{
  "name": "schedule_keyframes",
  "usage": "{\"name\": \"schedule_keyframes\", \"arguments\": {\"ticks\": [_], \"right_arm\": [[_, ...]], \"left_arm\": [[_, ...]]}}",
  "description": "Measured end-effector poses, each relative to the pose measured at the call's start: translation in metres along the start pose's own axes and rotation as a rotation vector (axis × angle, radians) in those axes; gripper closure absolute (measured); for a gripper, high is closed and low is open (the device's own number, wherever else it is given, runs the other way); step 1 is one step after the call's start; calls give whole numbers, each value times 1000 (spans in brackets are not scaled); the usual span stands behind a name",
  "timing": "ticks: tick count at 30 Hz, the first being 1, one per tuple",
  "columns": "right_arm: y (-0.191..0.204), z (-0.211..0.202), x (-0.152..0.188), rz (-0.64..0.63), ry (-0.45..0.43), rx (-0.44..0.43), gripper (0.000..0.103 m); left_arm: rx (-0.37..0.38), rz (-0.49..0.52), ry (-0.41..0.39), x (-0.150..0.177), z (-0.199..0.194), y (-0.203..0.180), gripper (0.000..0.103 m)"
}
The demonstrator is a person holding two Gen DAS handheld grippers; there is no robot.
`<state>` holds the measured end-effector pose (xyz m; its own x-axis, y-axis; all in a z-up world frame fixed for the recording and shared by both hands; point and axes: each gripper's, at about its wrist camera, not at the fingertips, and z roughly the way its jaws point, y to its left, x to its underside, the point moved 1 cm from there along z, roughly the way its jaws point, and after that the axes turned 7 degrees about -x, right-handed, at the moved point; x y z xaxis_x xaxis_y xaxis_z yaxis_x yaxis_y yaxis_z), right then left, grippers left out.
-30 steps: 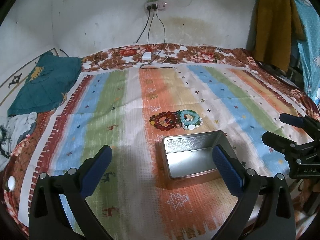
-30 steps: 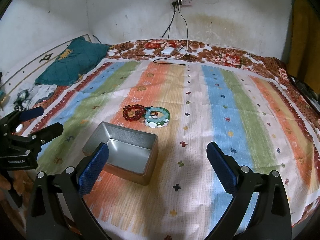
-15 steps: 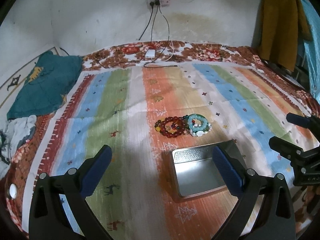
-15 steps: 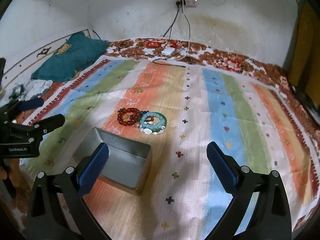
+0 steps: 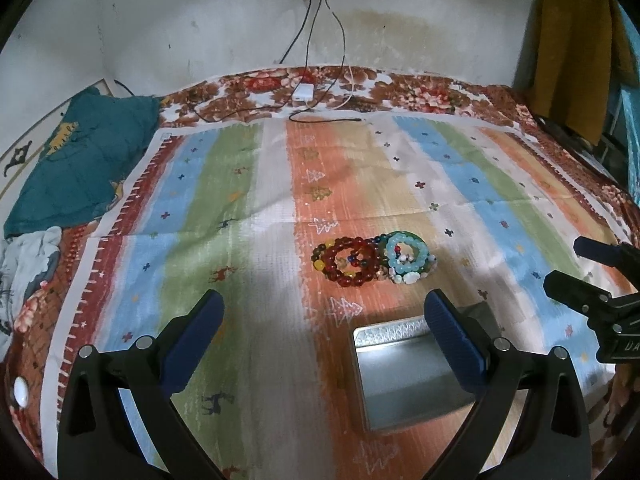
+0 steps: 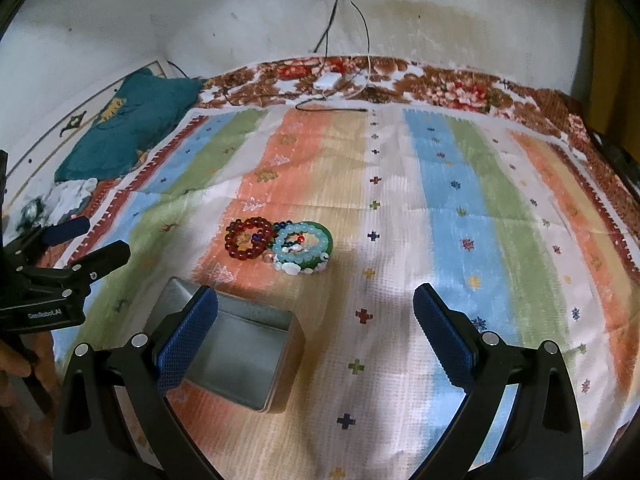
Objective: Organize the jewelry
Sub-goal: 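Move both grippers toward the cluster of bead bracelets beside the tin, then grasp the red bead bracelet with the left gripper while the right gripper grasps the light blue bracelet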
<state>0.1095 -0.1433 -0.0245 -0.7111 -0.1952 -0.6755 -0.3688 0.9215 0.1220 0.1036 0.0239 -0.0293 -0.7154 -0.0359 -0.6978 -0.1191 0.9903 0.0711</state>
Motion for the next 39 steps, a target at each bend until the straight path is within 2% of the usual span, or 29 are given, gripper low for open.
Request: {"name": "schedule_keyframes", "arguments": {"ticks": [15,24,31,39], "right_arm": [[-4,43,-23,-23,65,22,4],[-11,68,-29,20,124,-10,4],[-19,89,-33,52,162,-21,4],[-31,114,-36,105,207,-39,4]], "left_arm": [[16,-56,120,-18,56,8,6],[23,-56,183,-23,88,5,6],[17,-41,221,-24,112,1,11],[57,-70,284,-26,138,2,26]]}}
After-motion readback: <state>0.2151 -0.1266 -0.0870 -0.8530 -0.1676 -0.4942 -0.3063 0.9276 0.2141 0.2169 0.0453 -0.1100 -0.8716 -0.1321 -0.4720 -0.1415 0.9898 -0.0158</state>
